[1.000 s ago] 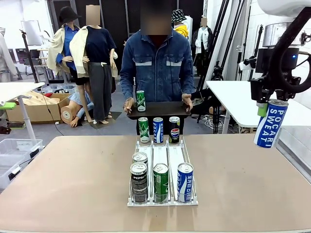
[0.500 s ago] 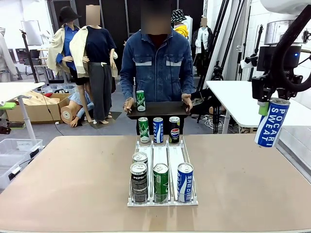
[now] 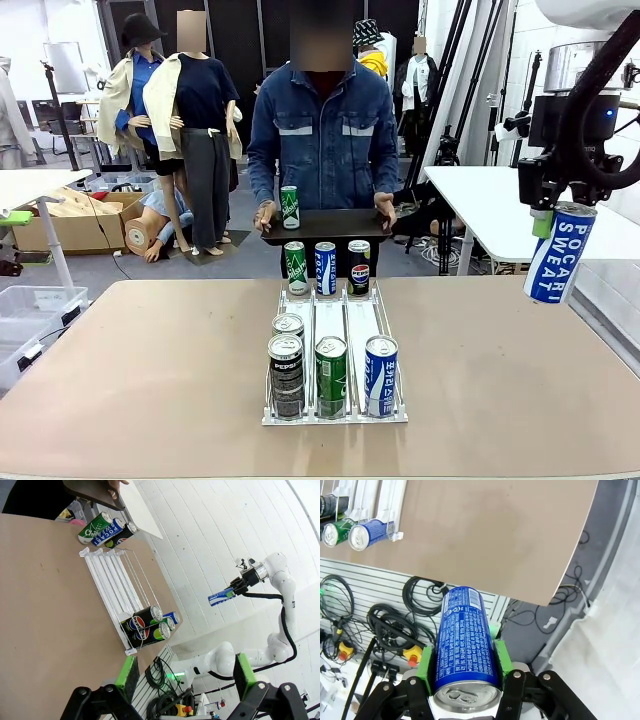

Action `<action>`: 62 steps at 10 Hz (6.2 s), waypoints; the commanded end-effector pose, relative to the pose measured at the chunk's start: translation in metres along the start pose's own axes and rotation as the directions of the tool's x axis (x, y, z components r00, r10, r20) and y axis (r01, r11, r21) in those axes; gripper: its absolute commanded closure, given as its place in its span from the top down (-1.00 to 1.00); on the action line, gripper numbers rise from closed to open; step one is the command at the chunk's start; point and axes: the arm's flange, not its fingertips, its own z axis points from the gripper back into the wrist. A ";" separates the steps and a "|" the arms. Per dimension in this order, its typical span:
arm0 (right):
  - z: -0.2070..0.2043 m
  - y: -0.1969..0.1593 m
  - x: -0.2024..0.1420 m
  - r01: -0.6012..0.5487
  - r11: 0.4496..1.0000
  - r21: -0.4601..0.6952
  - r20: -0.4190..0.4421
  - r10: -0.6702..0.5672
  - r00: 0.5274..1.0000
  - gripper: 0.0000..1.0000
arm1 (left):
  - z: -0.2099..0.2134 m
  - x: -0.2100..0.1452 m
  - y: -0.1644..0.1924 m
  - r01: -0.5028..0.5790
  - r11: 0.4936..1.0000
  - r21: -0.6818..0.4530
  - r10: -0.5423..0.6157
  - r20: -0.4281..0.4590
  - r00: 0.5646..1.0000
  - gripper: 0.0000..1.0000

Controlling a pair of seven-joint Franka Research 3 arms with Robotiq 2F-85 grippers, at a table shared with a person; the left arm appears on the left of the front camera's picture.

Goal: Retrieve and hand over the desired beverage to the person.
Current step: Place the picked can on the Handle tray extended by the person.

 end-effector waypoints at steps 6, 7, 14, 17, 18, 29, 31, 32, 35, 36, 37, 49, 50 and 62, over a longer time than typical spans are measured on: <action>-0.002 0.000 -0.004 0.007 1.000 -0.001 0.002 -0.007 1.000 -0.61 | 0.001 -0.001 -0.002 0.005 1.000 -0.002 -0.005 0.004 1.000 1.00; -0.002 0.000 -0.004 0.007 1.000 -0.001 0.002 -0.007 1.000 -0.61 | 0.001 -0.001 -0.002 0.005 1.000 -0.002 -0.005 0.004 1.000 1.00; -0.002 0.000 -0.004 0.007 1.000 -0.001 0.002 -0.007 1.000 -0.61 | 0.001 -0.001 -0.002 0.005 1.000 -0.002 -0.005 0.004 1.000 1.00; -0.002 0.000 -0.004 0.007 1.000 -0.001 0.002 -0.007 1.000 -0.61 | 0.001 -0.001 -0.002 0.005 1.000 -0.002 -0.005 0.004 1.000 1.00; -0.002 0.000 -0.004 0.007 1.000 -0.001 0.002 -0.007 1.000 -0.61 | 0.001 -0.001 -0.002 0.005 1.000 -0.002 -0.005 0.004 1.000 1.00; 0.000 0.000 0.000 0.000 1.000 0.000 0.000 0.000 1.000 -0.61 | 0.001 -0.001 -0.002 0.005 1.000 -0.002 -0.005 0.004 1.000 1.00; 0.006 0.015 0.016 -0.009 1.000 0.010 0.043 0.009 0.999 -0.61 | 0.001 -0.001 -0.002 0.005 1.000 -0.002 -0.005 0.004 1.000 1.00; 0.009 0.023 0.024 -0.031 0.999 0.024 0.059 0.029 0.998 -0.61 | 0.001 -0.001 -0.002 0.005 1.000 -0.002 -0.005 0.004 1.000 1.00; 0.019 0.051 0.051 -0.080 0.997 0.008 0.049 0.079 0.996 -0.61 | 0.001 -0.001 -0.002 0.005 1.000 -0.002 -0.005 0.004 1.000 1.00; 0.023 0.061 0.062 -0.100 0.995 -0.001 0.034 0.100 0.994 -0.61 | 0.001 -0.001 -0.002 0.005 1.000 -0.002 -0.005 0.004 1.000 1.00; 0.029 0.077 0.075 -0.123 0.992 -0.021 0.020 0.124 0.992 -0.61 | 0.001 -0.001 -0.002 0.005 1.000 -0.002 -0.005 0.004 1.000 1.00; 0.006 0.193 0.194 -0.217 0.969 -0.122 -0.024 0.215 0.976 -0.61 | 0.001 -0.001 -0.002 0.005 1.000 -0.002 -0.005 0.004 1.000 1.00; 0.002 0.196 0.205 -0.216 0.969 -0.120 -0.021 0.215 0.976 -0.61 | 0.001 -0.001 -0.002 0.005 1.000 -0.002 -0.005 0.004 1.000 1.00; -0.030 0.194 0.284 -0.203 0.975 -0.088 -0.053 0.199 0.978 -0.61 | 0.001 -0.001 -0.002 0.005 1.000 -0.002 -0.005 0.004 1.000 1.00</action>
